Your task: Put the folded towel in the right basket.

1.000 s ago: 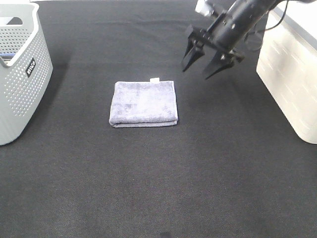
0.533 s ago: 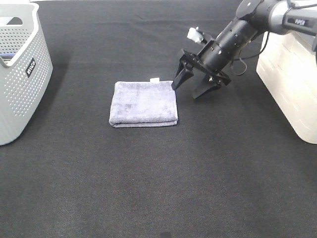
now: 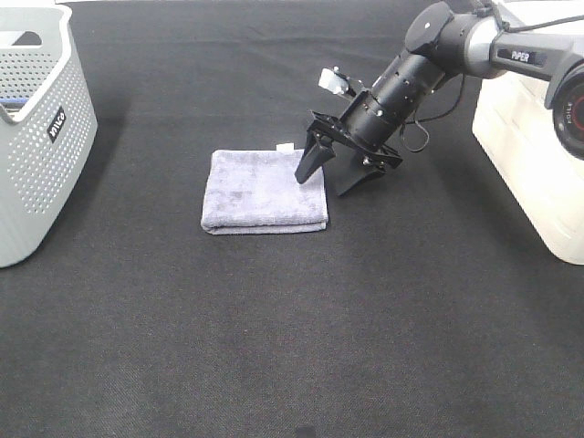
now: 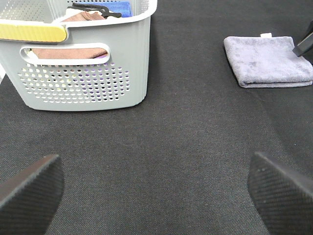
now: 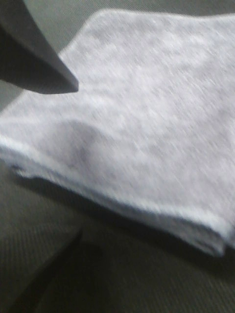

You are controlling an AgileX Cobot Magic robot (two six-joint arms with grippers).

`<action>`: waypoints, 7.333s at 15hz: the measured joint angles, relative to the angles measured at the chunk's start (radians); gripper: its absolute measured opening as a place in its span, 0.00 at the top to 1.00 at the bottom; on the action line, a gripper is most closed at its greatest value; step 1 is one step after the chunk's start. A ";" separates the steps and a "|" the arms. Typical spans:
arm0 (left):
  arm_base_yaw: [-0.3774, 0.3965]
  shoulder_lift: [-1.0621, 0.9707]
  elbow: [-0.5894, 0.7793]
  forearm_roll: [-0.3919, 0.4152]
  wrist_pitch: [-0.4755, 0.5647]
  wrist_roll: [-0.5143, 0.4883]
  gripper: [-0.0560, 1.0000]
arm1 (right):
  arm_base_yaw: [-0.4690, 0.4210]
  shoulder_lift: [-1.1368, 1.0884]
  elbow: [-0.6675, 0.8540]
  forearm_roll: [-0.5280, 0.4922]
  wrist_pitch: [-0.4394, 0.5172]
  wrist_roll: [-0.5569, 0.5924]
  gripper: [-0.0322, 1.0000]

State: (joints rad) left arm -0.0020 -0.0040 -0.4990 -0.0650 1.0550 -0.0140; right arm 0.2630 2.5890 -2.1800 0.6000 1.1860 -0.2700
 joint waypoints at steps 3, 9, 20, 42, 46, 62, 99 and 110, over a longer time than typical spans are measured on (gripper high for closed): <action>0.000 0.000 0.000 0.000 0.000 0.000 0.03 | -0.002 0.025 -0.006 0.020 -0.004 0.002 0.32; 0.000 0.000 0.000 0.000 0.000 0.000 0.03 | -0.001 0.048 -0.006 0.085 -0.024 -0.027 0.92; 0.000 0.000 0.000 0.000 0.000 0.000 0.03 | -0.001 -0.264 -0.006 -0.157 0.017 -0.025 0.92; 0.000 0.000 0.000 0.000 0.000 0.000 0.03 | -0.510 -0.736 0.177 -0.514 0.037 0.164 0.92; 0.000 0.000 0.000 0.000 0.000 0.000 0.03 | -0.511 -0.657 0.221 -0.489 0.036 0.164 0.74; 0.000 0.000 0.000 0.000 0.000 0.000 0.03 | -0.131 -0.863 0.301 -0.483 0.034 0.212 0.26; 0.000 0.000 0.000 0.000 0.000 0.000 0.03 | -0.273 -2.448 1.669 -0.524 -0.120 0.201 0.26; 0.000 0.000 0.000 0.000 0.000 0.000 0.03 | -0.283 -2.596 1.672 -0.517 -0.120 0.201 0.26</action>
State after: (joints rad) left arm -0.0020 -0.0040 -0.4990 -0.0650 1.0550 -0.0140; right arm -0.0200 -0.0070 -0.5080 0.0830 1.0660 -0.0690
